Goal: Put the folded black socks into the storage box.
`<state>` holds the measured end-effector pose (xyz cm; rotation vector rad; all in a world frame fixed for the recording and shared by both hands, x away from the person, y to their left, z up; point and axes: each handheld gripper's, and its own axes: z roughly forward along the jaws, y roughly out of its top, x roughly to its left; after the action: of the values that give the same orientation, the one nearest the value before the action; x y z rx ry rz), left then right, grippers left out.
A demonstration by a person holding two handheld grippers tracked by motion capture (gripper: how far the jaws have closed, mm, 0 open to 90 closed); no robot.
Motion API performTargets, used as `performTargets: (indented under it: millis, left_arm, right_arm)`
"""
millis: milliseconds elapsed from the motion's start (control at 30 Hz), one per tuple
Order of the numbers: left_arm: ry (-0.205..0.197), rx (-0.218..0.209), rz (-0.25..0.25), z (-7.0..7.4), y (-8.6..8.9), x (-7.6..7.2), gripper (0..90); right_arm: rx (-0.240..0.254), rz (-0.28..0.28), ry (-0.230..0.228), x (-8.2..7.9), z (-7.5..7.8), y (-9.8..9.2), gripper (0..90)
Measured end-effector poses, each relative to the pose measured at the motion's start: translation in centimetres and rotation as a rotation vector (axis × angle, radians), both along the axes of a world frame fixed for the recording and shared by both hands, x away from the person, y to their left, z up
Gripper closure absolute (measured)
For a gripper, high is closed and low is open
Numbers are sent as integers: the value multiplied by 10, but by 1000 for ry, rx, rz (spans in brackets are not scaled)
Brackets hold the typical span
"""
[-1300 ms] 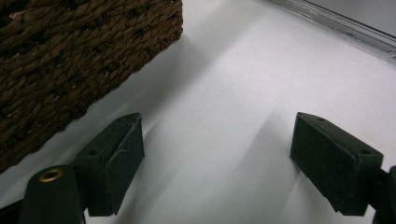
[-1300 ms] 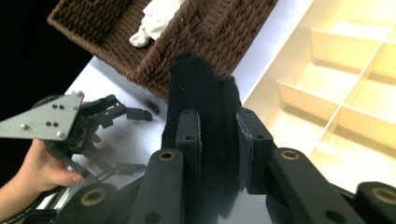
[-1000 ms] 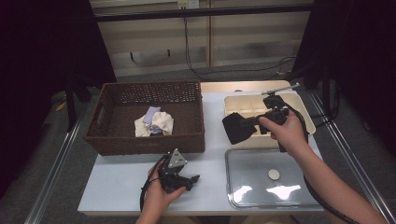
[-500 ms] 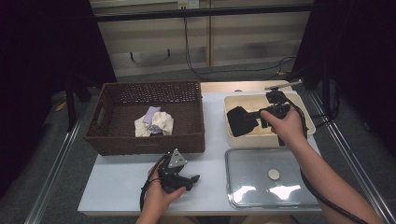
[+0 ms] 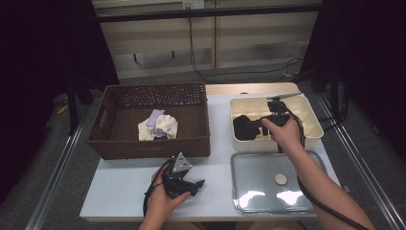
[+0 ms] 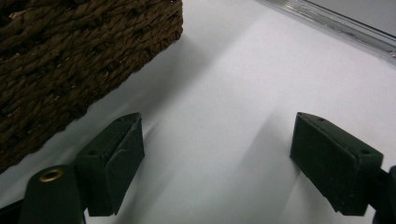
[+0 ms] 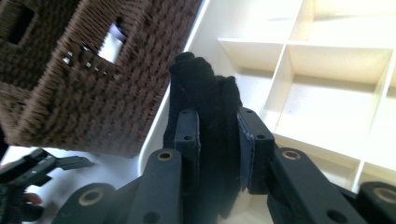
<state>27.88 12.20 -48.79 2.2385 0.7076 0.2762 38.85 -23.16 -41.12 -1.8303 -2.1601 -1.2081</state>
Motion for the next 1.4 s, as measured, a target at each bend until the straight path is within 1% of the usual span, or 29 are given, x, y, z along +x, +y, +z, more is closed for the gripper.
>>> performTargets:
  millis: [67, 133, 267, 400, 500, 600, 633, 700, 767, 833, 867, 967, 1033, 1200, 1233, 1267, 1300, 1400]
  left_arm:
    - [0, 0, 0, 0, 0, 0, 172]
    - [0, 0, 0, 0, 0, 0, 172]
    - [-2, 2, -1, 0, 0, 0, 172]
    - [-5, 4, -1, 0, 0, 0, 172]
    - [-4, 5, -1, 0, 0, 0, 172]
    - [-4, 5, 1, 0, 0, 0, 172]
    - [-4, 5, 1, 0, 0, 0, 172]
    - [-4, 5, 1, 0, 0, 0, 172]
    - [-5, 4, 0, 0, 0, 0, 172]
    - [-5, 4, 0, 0, 0, 0, 172]
    - [-5, 4, 0, 0, 0, 0, 172]
    - [-4, 4, 0, 0, 0, 0, 172]
    - [-5, 4, 0, 0, 0, 0, 172]
    - [-5, 4, 0, 0, 0, 0, 172]
    - [-5, 4, 0, 0, 0, 0, 172]
    - [-4, 5, 1, 0, 0, 0, 172]
    - [-5, 4, 0, 0, 0, 0, 172]
    - [-5, 4, 0, 0, 0, 0, 172]
  right_arm:
    - [-7, -3, 5, 0, -2, 2, 714]
    - [-3, -6, 8, -1, -3, 2, 713]
    - [-40, -3, 10, -4, -6, 5, 709]
    - [-30, -2, 6, -5, -10, 4, 707]
    - [-39, -2, 3, -7, -11, 5, 697]
    - [-47, 1, -7, -7, -11, 5, 651]
    - [-56, 1, -19, -8, -11, 6, 629]
    - [-71, 7, -31, -8, -11, 6, 615]
    - [-77, 16, -36, -8, -9, 7, 587]
    - [-91, 28, -34, -8, -6, 7, 567]
    - [-100, 33, -46, -7, -4, 7, 552]
    - [-116, 41, -52, -7, 2, 7, 529]
    - [-133, 51, -62, -7, 7, 7, 520]
    - [-176, 75, -64, -6, 21, 7, 507]
    - [-188, 85, -67, -5, 23, 7, 504]
    - [-210, 99, -68, -4, 27, 7, 505]
    - [-223, 101, -63, -4, 29, 8, 506]
    - [-275, 119, -72, -1, 39, 10, 513]
